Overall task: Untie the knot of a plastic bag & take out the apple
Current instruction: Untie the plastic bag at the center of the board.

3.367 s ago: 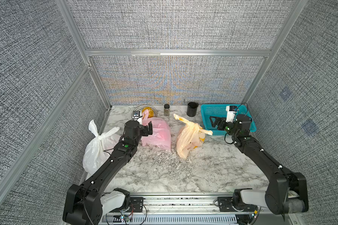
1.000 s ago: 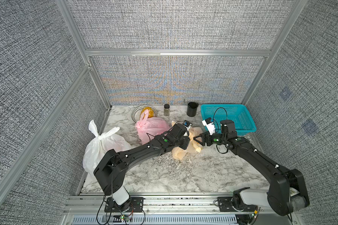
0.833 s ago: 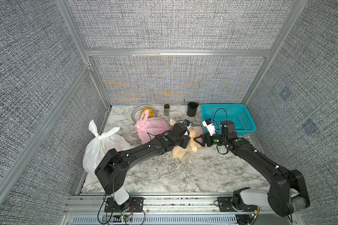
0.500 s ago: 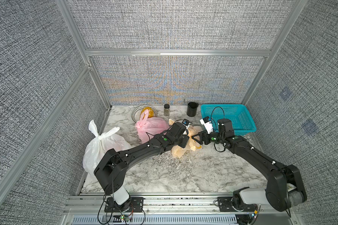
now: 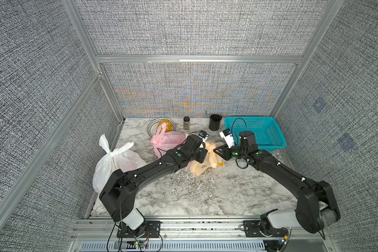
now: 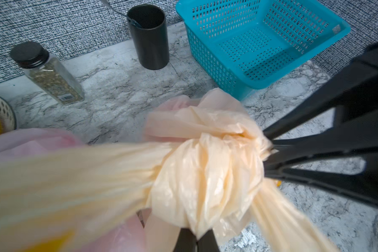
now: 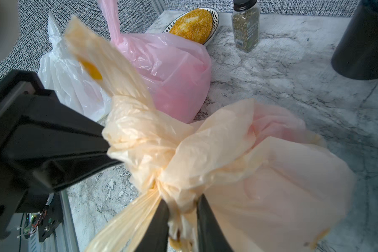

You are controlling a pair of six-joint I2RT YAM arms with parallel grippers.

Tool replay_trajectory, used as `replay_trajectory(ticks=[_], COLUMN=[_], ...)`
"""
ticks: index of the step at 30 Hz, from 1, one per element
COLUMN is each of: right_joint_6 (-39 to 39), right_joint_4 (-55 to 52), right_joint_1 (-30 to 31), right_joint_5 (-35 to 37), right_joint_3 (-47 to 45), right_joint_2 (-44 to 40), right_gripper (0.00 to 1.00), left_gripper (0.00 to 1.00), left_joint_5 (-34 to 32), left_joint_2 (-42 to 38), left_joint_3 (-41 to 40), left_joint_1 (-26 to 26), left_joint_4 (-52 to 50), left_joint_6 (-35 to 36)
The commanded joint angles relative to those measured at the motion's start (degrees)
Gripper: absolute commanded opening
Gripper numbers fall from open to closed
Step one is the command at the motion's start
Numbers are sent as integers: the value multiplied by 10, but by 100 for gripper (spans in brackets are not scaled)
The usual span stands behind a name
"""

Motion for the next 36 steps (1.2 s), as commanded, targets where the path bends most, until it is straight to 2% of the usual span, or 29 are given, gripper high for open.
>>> replay_trajectory(ticks=[1, 6, 14, 19, 21, 25, 31, 34, 35, 36], right_joint_6=[3, 17, 46, 33, 24, 10, 7, 10, 10, 11], right_joint_4=[-13, -2, 16, 19, 18, 16, 29, 38, 41, 41], right_joint_1=[-4, -14, -63, -47, -34, -11, 20, 24, 24, 24], right_joint_5=[-1, -11, -21, -24, -21, -12, -12, -1, 4, 9], right_joint_3=[-3, -25, -71, -37, -10, 32, 66, 65, 64, 63], right_joint_2=[-9, -15, -51, -48, -32, 11, 57, 72, 74, 76], right_gripper=[0, 0, 0, 1, 29, 43, 53, 52, 45, 34], left_gripper=[0, 0, 0, 0, 0, 0, 0, 0, 0, 0], left_joint_5=[-11, -10, -7, 50, 61, 71, 75, 77, 77, 77], left_joint_2=[-7, -14, -56, -36, -30, -25, -23, -22, -22, -23], left_joint_3=[-13, -27, -72, -51, -51, -45, -39, -40, -40, -41], left_joint_1=[16, 36, 70, 67, 64, 57, 48, 46, 46, 45], left_joint_4=[14, 30, 56, 57, 70, 78, 76, 76, 75, 74], left_joint_6=[-11, -16, -35, -20, -25, -27, -28, -30, -29, -29])
